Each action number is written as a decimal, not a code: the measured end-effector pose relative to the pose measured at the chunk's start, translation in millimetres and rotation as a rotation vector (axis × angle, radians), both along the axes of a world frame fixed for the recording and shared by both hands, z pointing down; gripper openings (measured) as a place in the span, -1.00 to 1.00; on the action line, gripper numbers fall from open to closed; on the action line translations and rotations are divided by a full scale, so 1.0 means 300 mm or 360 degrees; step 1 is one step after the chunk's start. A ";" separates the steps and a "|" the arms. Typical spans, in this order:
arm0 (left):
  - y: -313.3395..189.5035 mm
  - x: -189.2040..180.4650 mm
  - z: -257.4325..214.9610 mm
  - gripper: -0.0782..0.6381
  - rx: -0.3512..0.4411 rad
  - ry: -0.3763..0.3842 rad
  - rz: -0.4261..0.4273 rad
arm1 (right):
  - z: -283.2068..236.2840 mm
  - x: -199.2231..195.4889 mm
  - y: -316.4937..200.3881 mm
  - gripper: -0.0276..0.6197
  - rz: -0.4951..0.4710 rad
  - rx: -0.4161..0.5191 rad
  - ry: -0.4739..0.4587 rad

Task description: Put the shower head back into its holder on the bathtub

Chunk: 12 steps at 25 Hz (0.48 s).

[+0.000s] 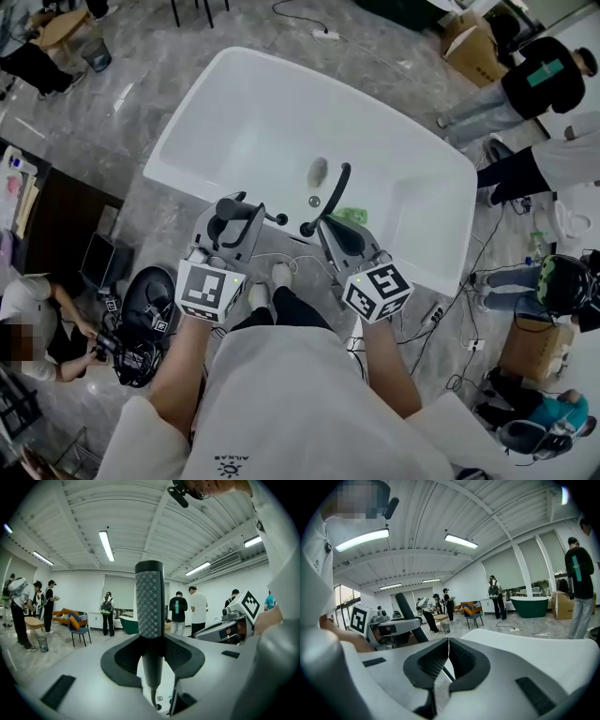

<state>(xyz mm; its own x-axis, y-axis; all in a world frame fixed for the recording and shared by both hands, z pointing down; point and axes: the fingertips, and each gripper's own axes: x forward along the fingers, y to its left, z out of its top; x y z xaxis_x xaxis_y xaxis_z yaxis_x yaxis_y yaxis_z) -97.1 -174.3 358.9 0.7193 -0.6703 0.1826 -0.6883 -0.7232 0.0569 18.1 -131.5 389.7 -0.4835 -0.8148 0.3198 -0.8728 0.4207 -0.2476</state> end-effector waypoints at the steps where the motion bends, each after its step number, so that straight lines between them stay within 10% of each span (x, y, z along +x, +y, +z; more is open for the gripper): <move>1: -0.011 0.009 0.005 -0.39 -0.0007 -0.0005 -0.0004 | 0.006 0.007 -0.015 -0.86 -0.0011 -0.0005 0.0000; 12: -0.074 0.109 0.109 -0.39 -0.0114 -0.0070 0.0038 | 0.098 0.084 -0.103 -0.86 -0.0023 -0.0091 -0.0023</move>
